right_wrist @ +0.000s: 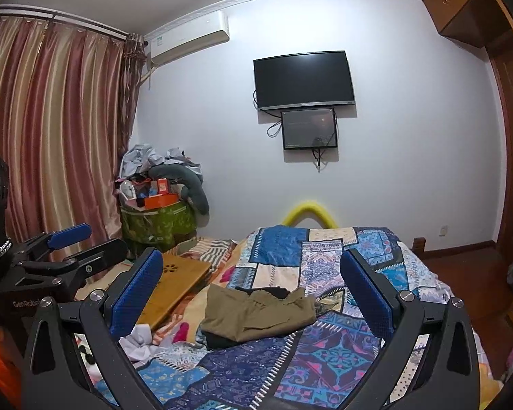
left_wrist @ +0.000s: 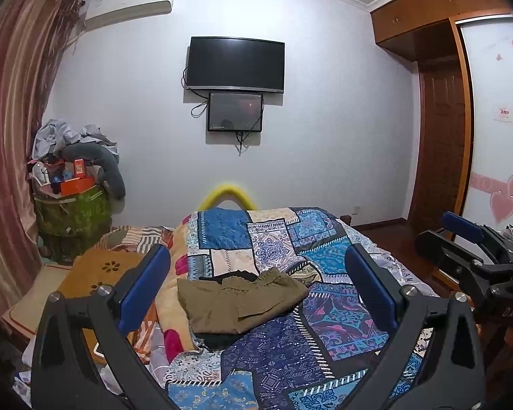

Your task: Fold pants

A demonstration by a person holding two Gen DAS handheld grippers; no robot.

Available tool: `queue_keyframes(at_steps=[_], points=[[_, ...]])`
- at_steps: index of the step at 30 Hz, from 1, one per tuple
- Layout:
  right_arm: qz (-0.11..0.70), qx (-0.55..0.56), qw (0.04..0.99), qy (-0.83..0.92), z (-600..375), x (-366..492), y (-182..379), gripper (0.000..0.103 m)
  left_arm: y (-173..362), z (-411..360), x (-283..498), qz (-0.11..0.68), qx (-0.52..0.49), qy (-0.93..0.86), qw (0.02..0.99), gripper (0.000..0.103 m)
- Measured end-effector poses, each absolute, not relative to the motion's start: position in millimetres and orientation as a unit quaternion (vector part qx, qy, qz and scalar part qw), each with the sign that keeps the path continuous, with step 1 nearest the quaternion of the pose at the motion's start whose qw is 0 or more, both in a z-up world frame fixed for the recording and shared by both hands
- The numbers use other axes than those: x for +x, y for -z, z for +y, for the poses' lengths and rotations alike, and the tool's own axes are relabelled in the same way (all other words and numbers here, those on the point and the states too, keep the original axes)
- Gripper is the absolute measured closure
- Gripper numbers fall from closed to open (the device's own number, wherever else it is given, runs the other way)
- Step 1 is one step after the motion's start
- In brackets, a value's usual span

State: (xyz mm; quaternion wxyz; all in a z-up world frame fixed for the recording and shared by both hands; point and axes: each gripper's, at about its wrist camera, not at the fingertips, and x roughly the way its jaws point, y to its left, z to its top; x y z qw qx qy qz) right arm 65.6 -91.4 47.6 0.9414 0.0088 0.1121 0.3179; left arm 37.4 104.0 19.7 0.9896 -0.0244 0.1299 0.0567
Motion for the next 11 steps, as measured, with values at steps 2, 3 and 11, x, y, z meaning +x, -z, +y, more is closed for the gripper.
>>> queue_keyframes(at_steps=[2,3,11], points=[[0.114,0.009,0.942,-0.317,-91.6,65.7,-47.1,0.0,-18.9,103.3,39.4,0.133,-0.024,-0.053,0.989,0.0],[0.116,0.009,0.941,-0.318,-91.7,66.7,-47.2,0.0,-18.5,103.0,39.5,0.134,-0.024,-0.052,0.989,0.0],[0.125,0.014,0.94,-0.317,-93.4,71.5,-45.7,0.0,-16.3,104.9,46.1,0.139,-0.028,-0.054,0.988,0.0]])
